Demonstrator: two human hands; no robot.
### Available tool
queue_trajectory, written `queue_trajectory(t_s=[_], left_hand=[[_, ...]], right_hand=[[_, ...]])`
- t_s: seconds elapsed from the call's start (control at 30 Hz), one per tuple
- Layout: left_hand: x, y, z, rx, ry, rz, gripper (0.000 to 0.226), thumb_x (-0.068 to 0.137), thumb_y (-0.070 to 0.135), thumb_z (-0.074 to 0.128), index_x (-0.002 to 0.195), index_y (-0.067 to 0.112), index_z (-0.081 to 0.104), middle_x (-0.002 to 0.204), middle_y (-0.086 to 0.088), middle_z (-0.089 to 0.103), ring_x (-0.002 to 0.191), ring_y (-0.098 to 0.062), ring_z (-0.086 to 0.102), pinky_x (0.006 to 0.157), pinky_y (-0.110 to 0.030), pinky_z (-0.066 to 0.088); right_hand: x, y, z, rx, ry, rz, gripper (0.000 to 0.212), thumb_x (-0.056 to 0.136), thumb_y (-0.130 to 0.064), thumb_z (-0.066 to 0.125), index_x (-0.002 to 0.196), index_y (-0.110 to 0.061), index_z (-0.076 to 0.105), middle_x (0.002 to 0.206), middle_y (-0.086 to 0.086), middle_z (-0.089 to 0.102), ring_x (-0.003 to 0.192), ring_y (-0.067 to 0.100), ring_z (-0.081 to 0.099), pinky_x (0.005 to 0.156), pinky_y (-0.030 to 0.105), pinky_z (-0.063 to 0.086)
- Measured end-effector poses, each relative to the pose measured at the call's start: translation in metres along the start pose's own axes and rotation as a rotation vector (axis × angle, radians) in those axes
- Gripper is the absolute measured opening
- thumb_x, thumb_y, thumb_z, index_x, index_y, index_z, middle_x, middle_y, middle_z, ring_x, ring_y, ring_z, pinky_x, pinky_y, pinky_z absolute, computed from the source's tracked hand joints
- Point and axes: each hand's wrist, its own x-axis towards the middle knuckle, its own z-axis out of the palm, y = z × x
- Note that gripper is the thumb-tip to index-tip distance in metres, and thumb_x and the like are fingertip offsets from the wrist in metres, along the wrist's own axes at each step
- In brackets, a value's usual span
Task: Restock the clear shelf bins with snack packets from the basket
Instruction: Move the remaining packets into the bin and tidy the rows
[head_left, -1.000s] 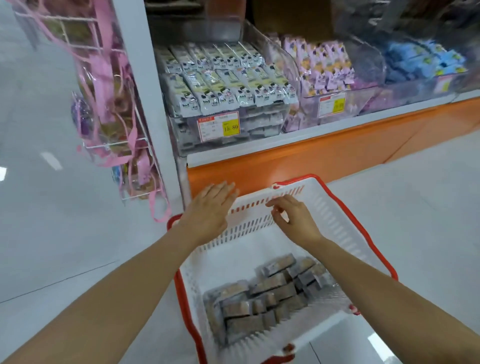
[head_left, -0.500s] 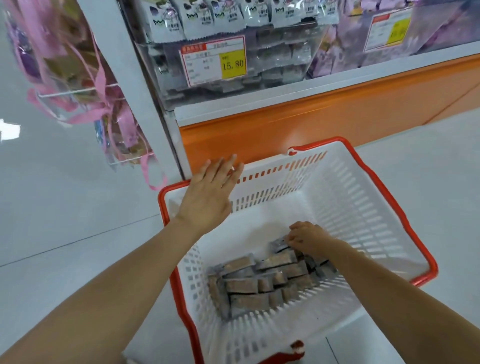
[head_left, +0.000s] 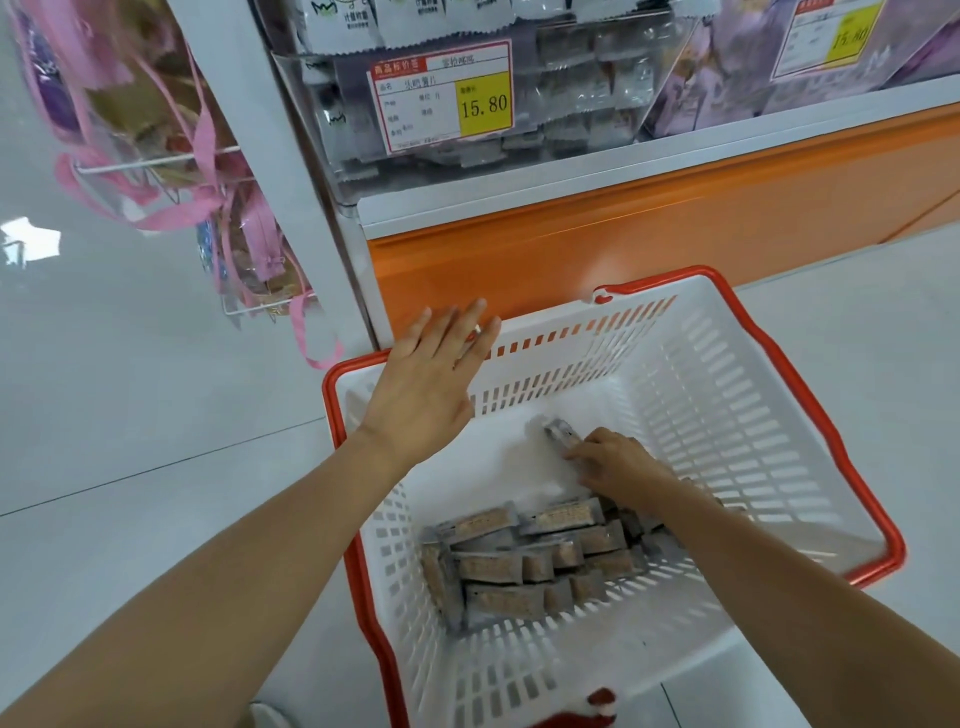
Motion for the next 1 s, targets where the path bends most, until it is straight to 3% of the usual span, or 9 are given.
queue_trajectory(t_s=[0.13,0.27,0.4,0.5,0.57,0.63,0.77,0.87,1.0], left_hand=[[0.000,-0.001,-0.001,0.000,-0.011,-0.005,0.081,0.096,0.041,0.043,0.156,0.017,-0.005,0.164,-0.011,-0.001,0.150,-0.030,0.010,0.122,-0.047,0.003],[-0.001,0.001,-0.007,-0.023,-0.043,-0.007,0.081,0.096,0.040,0.045,0.156,0.018,-0.006,0.164,-0.010,-0.004,0.151,-0.028,0.006,0.122,-0.048,0.001],[0.000,0.005,-0.014,-0.166,-0.053,-0.051,0.082,0.095,0.036,0.054,0.157,0.020,0.003,0.165,-0.006,0.002,0.151,-0.026,0.003,0.122,-0.046,-0.006],[0.000,0.008,-0.023,-0.305,-0.055,-0.033,0.077,0.098,0.030,0.052,0.157,0.020,0.004,0.165,-0.002,-0.004,0.151,-0.022,-0.007,0.121,-0.042,-0.010],[0.001,0.013,-0.035,-0.396,-0.041,0.028,0.071,0.100,0.027,0.048,0.157,0.020,0.007,0.165,0.000,-0.001,0.151,-0.020,-0.003,0.121,-0.039,-0.003],[0.004,0.018,-0.048,-0.532,-0.047,0.073,0.063,0.102,0.028,0.045,0.156,0.020,0.016,0.162,0.000,0.018,0.147,-0.020,0.015,0.119,-0.037,0.012],[0.013,0.020,-0.069,-0.688,-0.021,0.086,0.038,0.101,0.028,0.048,0.138,0.021,0.051,0.129,0.002,0.056,0.118,-0.016,0.045,0.095,-0.032,0.035],[0.015,0.015,-0.086,-0.856,-0.059,0.044,0.028,0.101,0.029,0.050,0.126,0.022,0.059,0.111,0.002,0.056,0.103,-0.016,0.049,0.085,-0.032,0.043],[0.014,0.010,-0.111,-1.036,-0.033,-0.064,0.023,0.102,0.031,0.046,0.117,0.024,0.061,0.106,0.001,0.056,0.096,-0.017,0.053,0.083,-0.037,0.047]], right_hand=[[-0.004,-0.007,-0.003,0.119,0.084,-0.013,0.030,0.090,-0.034,0.065,0.120,-0.029,0.059,0.117,0.001,0.050,0.096,0.027,0.059,0.088,0.035,0.050],[-0.013,-0.017,-0.017,0.288,0.181,-0.012,0.015,0.096,-0.025,0.057,0.110,-0.025,0.052,0.103,0.002,0.052,0.081,0.021,0.057,0.071,0.032,0.050],[-0.026,-0.032,-0.046,0.723,0.219,0.007,0.015,0.099,-0.022,0.054,0.111,-0.021,0.045,0.098,0.007,0.061,0.080,0.020,0.060,0.067,0.028,0.046],[-0.037,-0.049,-0.073,1.045,0.232,0.013,0.007,0.101,-0.013,0.049,0.107,-0.009,0.050,0.097,0.013,0.064,0.071,0.019,0.065,0.062,0.025,0.046],[-0.045,-0.060,-0.089,1.168,0.221,-0.014,0.008,0.100,-0.009,0.047,0.104,-0.004,0.053,0.090,0.012,0.066,0.063,0.017,0.065,0.058,0.026,0.045],[-0.055,-0.068,-0.102,1.211,0.212,-0.059,0.012,0.100,-0.010,0.047,0.102,-0.003,0.057,0.085,0.012,0.068,0.064,0.022,0.066,0.058,0.028,0.045],[-0.074,-0.083,-0.123,1.280,0.257,-0.119,0.018,0.101,-0.012,0.045,0.102,-0.002,0.061,0.088,0.014,0.069,0.071,0.030,0.066,0.056,0.026,0.047],[-0.087,-0.089,-0.136,1.277,0.337,-0.116,0.024,0.101,-0.019,0.048,0.110,-0.002,0.063,0.098,0.018,0.068,0.081,0.033,0.068,0.064,0.027,0.051],[-0.101,-0.091,-0.153,1.223,0.473,-0.173,0.034,0.092,-0.018,0.064,0.125,-0.012,0.055,0.104,0.012,0.065,0.094,0.023,0.065,0.078,0.033,0.055]])
